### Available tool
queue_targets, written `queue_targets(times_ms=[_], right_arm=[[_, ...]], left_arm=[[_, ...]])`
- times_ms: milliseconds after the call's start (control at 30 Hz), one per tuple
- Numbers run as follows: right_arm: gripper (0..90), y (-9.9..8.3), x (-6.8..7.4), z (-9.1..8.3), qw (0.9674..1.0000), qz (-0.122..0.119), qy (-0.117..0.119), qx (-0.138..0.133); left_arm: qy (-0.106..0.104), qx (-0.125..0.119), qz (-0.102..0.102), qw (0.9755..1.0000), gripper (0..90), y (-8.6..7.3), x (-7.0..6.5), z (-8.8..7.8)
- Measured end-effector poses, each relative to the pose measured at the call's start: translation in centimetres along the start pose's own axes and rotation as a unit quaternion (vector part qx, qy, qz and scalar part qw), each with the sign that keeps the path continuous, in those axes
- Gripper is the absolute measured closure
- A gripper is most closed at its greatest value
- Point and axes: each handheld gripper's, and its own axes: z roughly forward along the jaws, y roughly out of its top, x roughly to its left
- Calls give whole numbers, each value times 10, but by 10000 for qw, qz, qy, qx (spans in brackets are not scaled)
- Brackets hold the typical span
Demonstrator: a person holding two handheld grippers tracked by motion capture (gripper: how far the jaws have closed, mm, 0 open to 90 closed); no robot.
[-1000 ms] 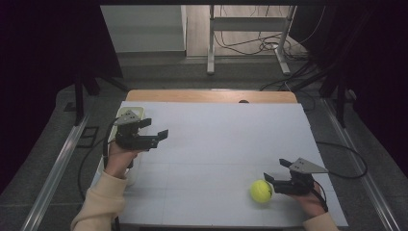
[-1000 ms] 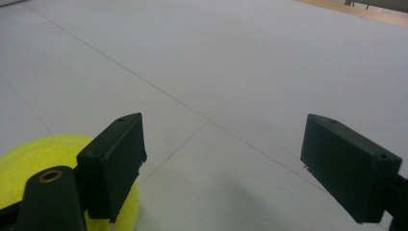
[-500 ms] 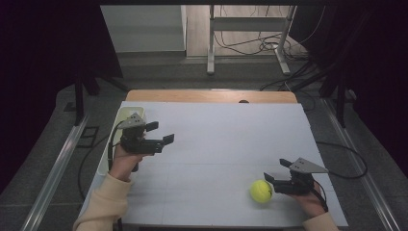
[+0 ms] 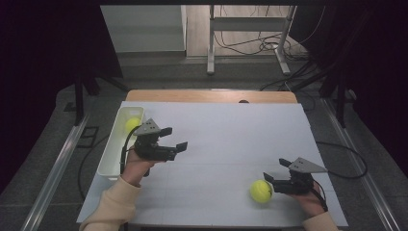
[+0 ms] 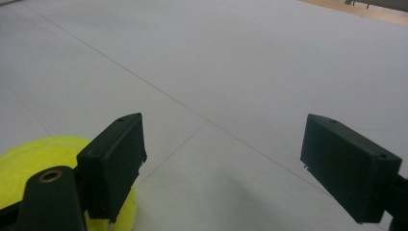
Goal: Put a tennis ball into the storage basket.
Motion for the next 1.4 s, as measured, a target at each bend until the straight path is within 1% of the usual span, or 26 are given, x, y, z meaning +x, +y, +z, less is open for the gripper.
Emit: queue_targets(times_ms=[67, 200, 267, 300, 400, 433, 533, 933, 1067, 1400], right_arm=[[161, 0, 0, 1, 10000, -1, 0, 7], [161, 1, 1, 1, 10000, -22, 44, -11], [161, 0, 2, -1, 10000, -46, 44, -16], [161, 0, 2, -2, 10000, -20, 54, -54], [161, 0, 2, -4, 10000, -16, 39, -47], [161, 0, 2, -4, 10000, -16, 39, -47], [161, 0, 1, -4, 10000, 6, 27, -63], [161, -1, 0, -4, 10000, 8, 28, -66], [161, -1, 1, -3, 10000, -14, 13, -46], [161, -1, 0, -3, 10000, -15, 8, -43]], left_arm=[[-40, 35, 31, 10000, 153, 0, -3, 2], [-45, -13, 62, 10000, 155, -1, -10, 7], [-141, -4, 87, 9999, 158, 1, -14, 10], [-167, 4, 104, 9998, 158, 1, -16, 12], [-269, 49, 146, 9995, 157, 2, -21, 18], [-269, 49, 146, 9995, 157, 2, -21, 18], [-356, 129, 192, 9991, 156, 0, -25, 24], [-596, 295, 268, 9974, 154, -3, -37, 39], [-655, 361, 280, 9968, 153, -4, -40, 43], [-755, 413, 314, 9958, 153, -5, -46, 50]])
